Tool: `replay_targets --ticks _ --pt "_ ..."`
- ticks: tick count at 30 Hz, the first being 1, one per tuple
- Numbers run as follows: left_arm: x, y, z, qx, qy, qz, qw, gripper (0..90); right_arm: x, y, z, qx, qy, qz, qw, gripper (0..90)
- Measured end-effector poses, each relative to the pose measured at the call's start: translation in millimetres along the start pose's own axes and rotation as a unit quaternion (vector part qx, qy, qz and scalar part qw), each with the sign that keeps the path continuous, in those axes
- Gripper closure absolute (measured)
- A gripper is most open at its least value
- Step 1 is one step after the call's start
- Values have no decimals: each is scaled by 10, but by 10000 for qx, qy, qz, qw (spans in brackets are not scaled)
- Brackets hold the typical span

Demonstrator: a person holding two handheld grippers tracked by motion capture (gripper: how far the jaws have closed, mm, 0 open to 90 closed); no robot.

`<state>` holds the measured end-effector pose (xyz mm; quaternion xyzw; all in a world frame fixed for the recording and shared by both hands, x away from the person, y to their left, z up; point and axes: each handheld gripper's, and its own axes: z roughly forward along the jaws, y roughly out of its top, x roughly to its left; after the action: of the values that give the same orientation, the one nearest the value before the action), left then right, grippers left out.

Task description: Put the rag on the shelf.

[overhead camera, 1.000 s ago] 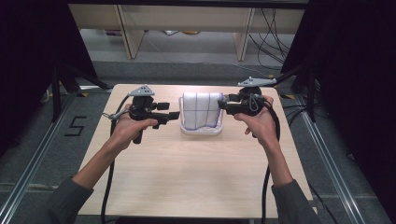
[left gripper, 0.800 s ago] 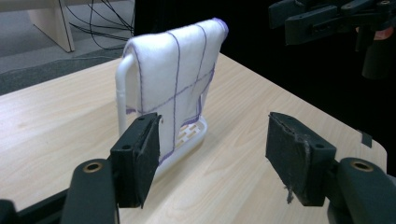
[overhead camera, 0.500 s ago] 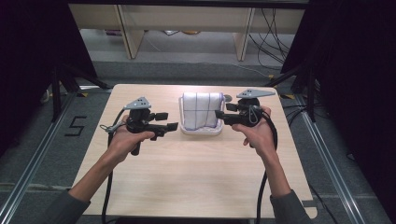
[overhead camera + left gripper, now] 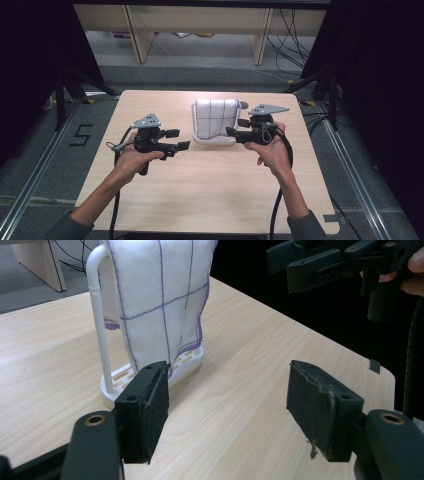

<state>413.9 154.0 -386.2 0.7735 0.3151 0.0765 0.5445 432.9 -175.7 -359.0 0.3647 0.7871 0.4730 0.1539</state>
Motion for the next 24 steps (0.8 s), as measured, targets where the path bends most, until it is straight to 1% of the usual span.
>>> replay_targets --ticks 1,2,3,4,5,6,7,8,10,11,12,13,15,16,18,19,20,22,23,24 --pt "0 -14 -7 3 -23 27 10000 329 0 0 0 0 0 0 10000 436" --pt "-8 -35 -20 1 -12 7 10000 329 20 -12 11 -6 64 88 9999 435" --pt "-9 -52 -26 4 -33 17 10000 329 27 -19 2 54 34 61 10000 431" --pt "-14 -64 -32 18 -36 10 10000 328 39 -37 15 14 33 80 10000 429" --pt "-18 -80 -40 34 -39 33 10000 327 46 -41 9 74 4 88 9999 428" --pt "-24 -96 -46 21 -38 26 10000 327 38 -52 17 68 33 6 10000 425" --pt "-30 -119 -53 13 -58 31 10000 326 62 -65 21 90 21 88 9999 421" --pt "-35 -149 -59 43 -65 47 10000 326 71 -94 25 63 2 107 9999 411" --pt "-40 -166 -61 69 -72 46 9999 321 68 -98 25 95 47 68 9999 402" --pt "-46 -204 -60 84 -117 64 9999 317 96 -135 30 104 86 144 9998 387" --pt "-46 -204 -60 84 -117 64 9999 316 96 -135 30 104 86 144 9998 387" --pt "-57 -227 -63 114 -70 74 9999 316 98 -146 29 97 83 99 9999 379" --pt "-63 -266 -54 127 -111 86 9998 312 110 -191 41 107 87 116 9998 373" --pt "-76 -292 -50 163 -72 74 9998 309 112 -211 52 102 84 132 9998 364" --pt "-97 -349 -27 206 -109 106 9997 303 133 -281 82 203 171 170 9995 344" --pt "-97 -349 -27 206 -109 106 9997 301 144 -299 98 195 173 203 9995 338" --pt "-111 -366 -20 251 -81 144 9995 300 146 -310 103 265 189 178 9993 333" --pt "-129 -404 5 266 -112 180 9994 298 156 -317 111 296 183 185 9992 332" --pt "-136 -427 16 299 -106 170 9994 292 177 -326 122 304 193 261 9990 332" --pt "-139 -446 28 343 -122 142 9992 287 167 -328 136 279 246 128 9992 332"
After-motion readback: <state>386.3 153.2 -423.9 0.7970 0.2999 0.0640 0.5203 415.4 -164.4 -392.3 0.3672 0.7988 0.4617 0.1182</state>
